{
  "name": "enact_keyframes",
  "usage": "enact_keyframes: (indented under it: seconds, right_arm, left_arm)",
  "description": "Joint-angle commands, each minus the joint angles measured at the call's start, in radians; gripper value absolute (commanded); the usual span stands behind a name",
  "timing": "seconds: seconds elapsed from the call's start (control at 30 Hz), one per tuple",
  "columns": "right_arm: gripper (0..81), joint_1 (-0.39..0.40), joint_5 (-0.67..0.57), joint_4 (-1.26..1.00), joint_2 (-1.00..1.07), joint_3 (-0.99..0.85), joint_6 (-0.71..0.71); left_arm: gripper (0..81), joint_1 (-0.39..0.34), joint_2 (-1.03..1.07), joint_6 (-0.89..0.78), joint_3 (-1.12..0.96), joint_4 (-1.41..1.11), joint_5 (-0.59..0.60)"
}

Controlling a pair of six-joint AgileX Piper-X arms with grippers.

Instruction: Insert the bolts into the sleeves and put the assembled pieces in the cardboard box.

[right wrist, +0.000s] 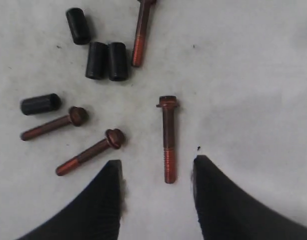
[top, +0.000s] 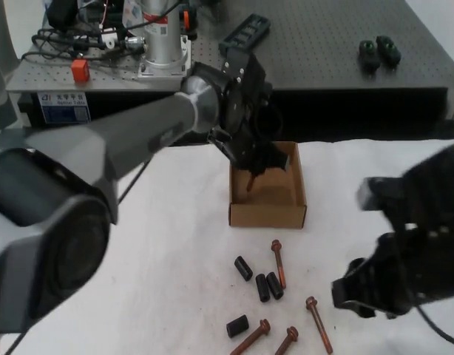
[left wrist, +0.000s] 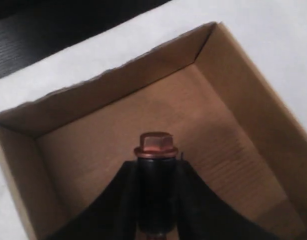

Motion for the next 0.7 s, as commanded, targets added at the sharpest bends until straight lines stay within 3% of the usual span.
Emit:
enact_keyframes:
  seconds: [0.0, 0.23, 0.5, 0.6, 0.67]
  right_arm:
    - [30.5, 0.01, 0.014, 0.007, 0.029, -0.022, -0.027]
    - [30.4, 0.033, 0.049, 0.028, 0.286, -0.137, -0.079]
    - [30.3, 0.038, 0.049, 0.026, 0.405, -0.171, -0.102]
    - [24.5, 0.038, 0.049, 0.028, 0.415, -0.171, -0.125]
    - [16.0, 0.038, 0.049, 0.035, 0.414, -0.171, -0.125]
  left_arm:
    - [0.7, -0.001, 0.013, 0.021, -0.049, 0.019, -0.026]
    - [1.0, -0.001, 0.029, 0.018, -0.049, 0.028, -0.026]
    - [19.5, -0.001, 0.029, 0.006, -0.049, 0.044, -0.032]
    - [19.7, -0.001, 0.025, -0.005, -0.049, 0.059, -0.032]
    - [19.7, -0.001, 0.005, -0.005, -0.049, 0.099, -0.021]
